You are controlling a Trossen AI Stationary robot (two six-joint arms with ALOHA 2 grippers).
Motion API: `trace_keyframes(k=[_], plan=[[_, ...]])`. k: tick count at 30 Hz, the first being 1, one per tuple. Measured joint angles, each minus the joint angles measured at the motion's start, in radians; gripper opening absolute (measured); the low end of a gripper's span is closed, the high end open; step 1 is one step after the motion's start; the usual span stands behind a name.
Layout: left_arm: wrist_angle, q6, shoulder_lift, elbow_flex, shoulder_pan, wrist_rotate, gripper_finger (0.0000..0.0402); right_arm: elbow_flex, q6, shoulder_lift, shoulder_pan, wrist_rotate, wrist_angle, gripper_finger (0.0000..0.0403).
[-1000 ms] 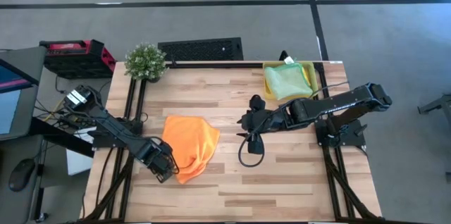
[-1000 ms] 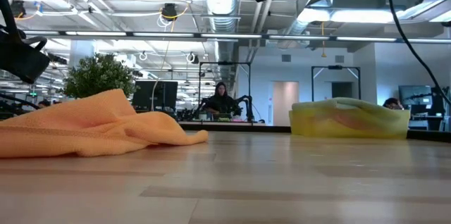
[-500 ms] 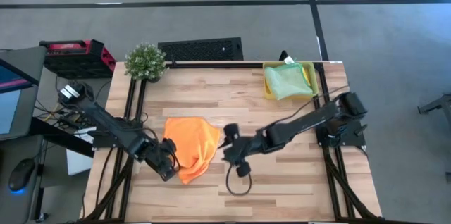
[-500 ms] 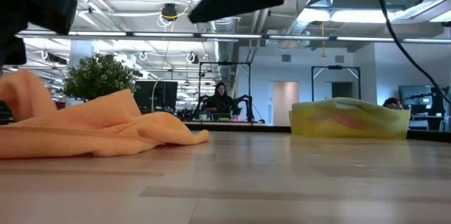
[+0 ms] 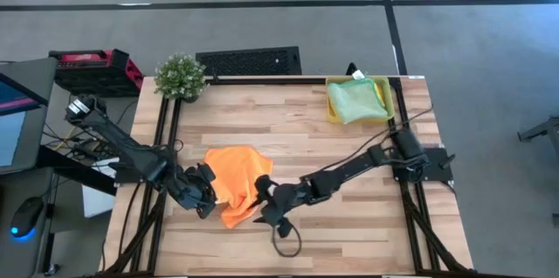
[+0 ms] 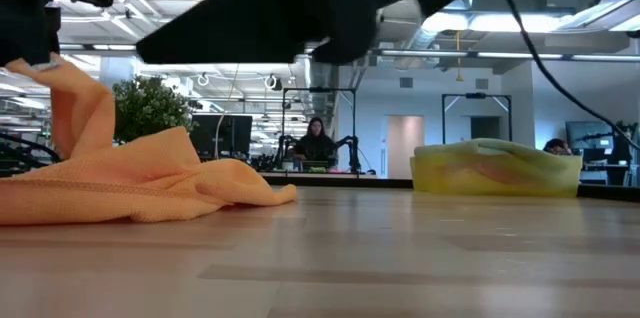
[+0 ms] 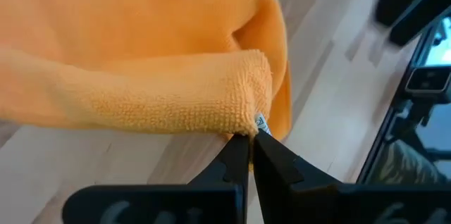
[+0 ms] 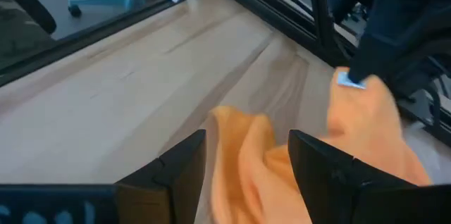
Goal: Fold microfiber towels
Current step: Fold the orange towel
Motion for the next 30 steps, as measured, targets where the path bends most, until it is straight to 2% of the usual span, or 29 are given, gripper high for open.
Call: trace_keyframes(k=[5,12,15,30], plan=[[0.002,0.007,-0.022,0.000,0.000,-0.017,0.0001,0.135,-0.020,0.108,-0.024,-0.032,-0.021,0.0225],[0.003,0.017,-0.025,0.000,0.000,-0.017,0.0000,0.347,-0.043,0.236,-0.014,-0.034,-0.299,0.0225],[0.003,0.031,-0.025,0.000,0.000,-0.017,0.0000,0.403,-0.043,0.282,-0.004,-0.034,-0.319,0.0225],[0.009,0.036,-0.026,0.000,0.000,-0.017,0.0000,0.412,-0.042,0.325,-0.021,-0.046,-0.354,0.0225]])
